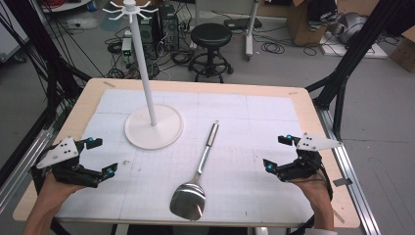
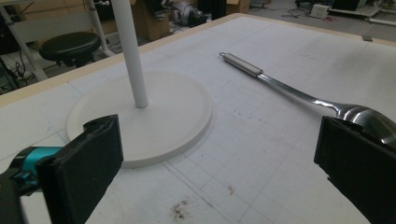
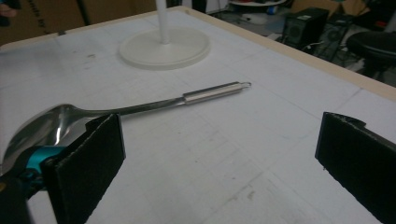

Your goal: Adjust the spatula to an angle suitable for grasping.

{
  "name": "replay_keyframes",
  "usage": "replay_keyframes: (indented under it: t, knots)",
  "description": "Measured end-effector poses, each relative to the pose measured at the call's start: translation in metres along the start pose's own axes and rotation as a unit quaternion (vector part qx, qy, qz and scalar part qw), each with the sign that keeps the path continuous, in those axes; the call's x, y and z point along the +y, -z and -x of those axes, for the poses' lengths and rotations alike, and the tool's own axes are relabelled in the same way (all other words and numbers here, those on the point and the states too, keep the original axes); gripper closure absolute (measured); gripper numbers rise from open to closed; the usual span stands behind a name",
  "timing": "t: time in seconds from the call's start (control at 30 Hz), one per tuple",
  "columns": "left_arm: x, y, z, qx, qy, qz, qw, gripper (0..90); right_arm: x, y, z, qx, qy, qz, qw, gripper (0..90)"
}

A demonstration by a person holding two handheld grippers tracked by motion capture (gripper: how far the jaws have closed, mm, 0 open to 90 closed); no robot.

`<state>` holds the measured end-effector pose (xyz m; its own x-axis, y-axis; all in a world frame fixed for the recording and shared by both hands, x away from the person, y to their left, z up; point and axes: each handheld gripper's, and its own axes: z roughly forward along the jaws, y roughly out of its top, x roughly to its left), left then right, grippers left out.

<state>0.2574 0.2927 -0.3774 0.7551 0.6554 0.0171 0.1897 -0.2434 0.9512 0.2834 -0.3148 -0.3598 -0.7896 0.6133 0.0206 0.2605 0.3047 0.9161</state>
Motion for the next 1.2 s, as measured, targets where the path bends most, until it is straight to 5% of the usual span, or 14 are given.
replay_keyframes:
  t: [0.27,0.53,0.8,1.2]
  knots:
    - [0.000,-0.001,0.000,-0.002,0.002,-0.001,1.0000,1.7,0.026,-0.016,-0.010,0.043,0.028,-0.040,0.9979,0.5]
    - [0.000,-0.002,-0.001,-0.006,0.003,0.001,1.0000,1.7,0.054,-0.037,-0.023,0.086,0.053,-0.078,0.9918,0.5]
    - [0.000,-0.002,0.000,-0.015,0.004,0.002,0.9999,1.8,0.077,-0.068,-0.042,0.126,0.104,-0.144,0.9761,0.5]
    - [0.000,-0.003,0.000,-0.021,0.002,0.001,0.9998,1.7,0.095,-0.113,-0.071,0.182,0.138,-0.181,0.9566,1.9]
